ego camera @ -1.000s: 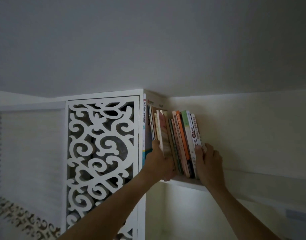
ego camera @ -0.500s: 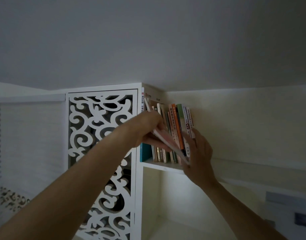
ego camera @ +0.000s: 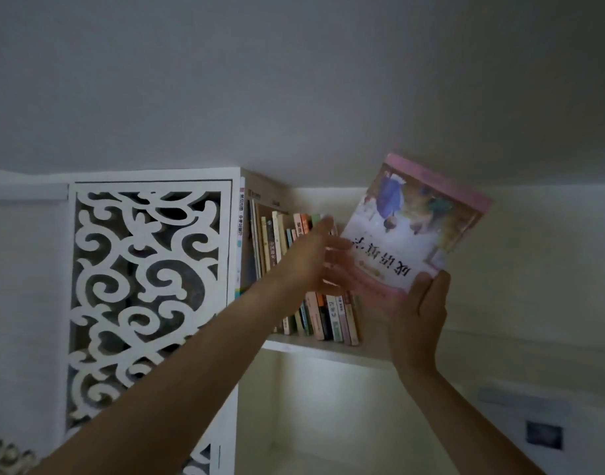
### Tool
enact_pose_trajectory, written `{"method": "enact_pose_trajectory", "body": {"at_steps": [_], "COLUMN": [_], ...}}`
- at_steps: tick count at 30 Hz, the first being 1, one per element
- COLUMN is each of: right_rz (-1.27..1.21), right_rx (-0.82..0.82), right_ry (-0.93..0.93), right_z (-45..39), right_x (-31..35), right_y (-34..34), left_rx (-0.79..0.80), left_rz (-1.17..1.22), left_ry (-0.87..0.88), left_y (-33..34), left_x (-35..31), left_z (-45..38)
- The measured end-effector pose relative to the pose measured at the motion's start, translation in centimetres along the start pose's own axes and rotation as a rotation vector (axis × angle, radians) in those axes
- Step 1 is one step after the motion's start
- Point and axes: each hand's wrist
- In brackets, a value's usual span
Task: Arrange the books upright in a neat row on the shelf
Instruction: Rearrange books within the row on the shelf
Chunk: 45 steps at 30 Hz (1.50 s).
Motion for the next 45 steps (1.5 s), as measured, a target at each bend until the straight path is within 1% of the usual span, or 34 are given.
{"method": "enact_pose_trajectory", "body": {"at_steps": [1,3,4,6,8,9,11,12,13,14,15,17,19,21,22,24,25,26,27,28,29,30,31,33,35,38,41,45], "right_rz": [0.005,0.0,0.007,0.066,0.143,0.179,0.234,0.286,0.333,0.335,0.282,0.092,-0.053,-0.079,-0.028,0.292,0.452,0.551,0.616,0.662,0.708,0.733,0.734,0.736,0.696,0.602,0.656,0.653], "right_rx": [-0.01,0.03,0.067,0.167,0.22,0.234,0.288,0.342,0.405,0.448,0.466,0.467,0.473,0.512,0.553,0.628,0.619,0.554,0.469,0.397,0.359,0.353,0.371,0.418,0.446,0.493,0.555,0.551], "right_ry": [0.048,0.153,0.202,0.288,0.375,0.431,0.558,0.611,0.657,0.687,0.701,0.713,0.69,0.593,0.472,0.059,-0.136,-0.278,-0.386,-0.484,-0.55,-0.587,-0.601,-0.5,-0.325,-0.161,-0.09,-0.146], "right_z": [-0.5,-1.6,-2.2,-3.2,-3.9,-4.1,-4.3,-4.3,-4.2,-4.1,-4.0,-3.9,-4.2,-4.1,-3.9,-3.7,-3.6,-3.5,-3.5,-3.4,-3.3,-3.2,-3.1,-2.7,-2.2,-1.3,-0.7,-0.5], "right_x": [-0.6,-2.0,-2.8,-4.1,-5.1,-5.6,-6.4,-6.6,-6.7,-6.4,-6.0,-4.9,-4.0,-3.9,-4.3,-5.2,-5.8,-6.0,-6.1,-6.1,-6.1,-5.9,-5.7,-5.3,-5.1,-5.4,-6.2,-7.8], "right_y": [-0.4,-1.3,-1.8,-2.4,-2.6,-2.5,-2.3,-2.2,-2.1,-1.9,-1.6,-1.2,-1.1,-1.4,-1.6,-2.2,-2.3,-2.3,-2.2,-2.0,-1.8,-1.5,-0.9,0.3,1.8,3.5,4.5,5.1], "left_rx": [-0.103,-0.296,-0.319,-0.306,-0.291,-0.258,-0.129,-0.089,-0.097,-0.133,-0.179,-0.261,-0.345,-0.414,-0.432,-0.411,-0.355,-0.285,-0.224,-0.197,-0.212,-0.266,-0.342,-0.485,-0.599,-0.709,-0.691,-0.568], "left_rz": [-0.161,-0.483,-0.563,-0.608,-0.616,-0.576,-0.395,-0.322,-0.275,-0.262,-0.252,-0.178,-0.091,-0.008,0.056,0.186,0.241,0.283,0.311,0.308,0.271,0.204,0.12,-0.037,-0.169,-0.344,-0.447,-0.592], "left_ry": [0.134,0.378,0.427,0.466,0.512,0.521,0.456,0.423,0.419,0.45,0.5,0.583,0.621,0.569,0.502,0.342,0.293,0.279,0.283,0.299,0.332,0.391,0.468,0.609,0.672,0.702,0.745,0.869], "left_y": [0.4,0.9,1.2,1.9,2.5,2.8,3.6,4.1,4.6,5.1,5.5,5.9,5.5,5.2,5.1,4.9,4.8,4.7,4.6,4.6,4.6,4.6,4.5,3.8,2.9,0.8,-1.5,-3.2], "left_x": [1.5,4.2,5.2,6.9,8.2,8.8,9.2,9.1,9.0,8.8,8.4,7.4,5.9,4.5,4.0,3.4,3.3,3.3,3.6,3.9,4.6,5.4,6.4,8.5,10.3,12.7,14.4,15.9], "left_z": [-1.0,-2.9,-3.4,-3.7,-3.5,-3.6,-3.1,-2.8,-2.8,-2.6,-2.4,-2.4,-2.8,-3.5,-4.0,-5.0,-5.3,-5.3,-5.3,-5.1,-5.2,-5.3,-5.5,-6.2,-6.6,-7.2,-8.7,-9.7]}}
Point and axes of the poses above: each hand's wrist, its own z-axis away from the middle knuckle, its own y-axis out of the palm, x = y × z, and after that the axes turned 7 degrees about -x, right-handed
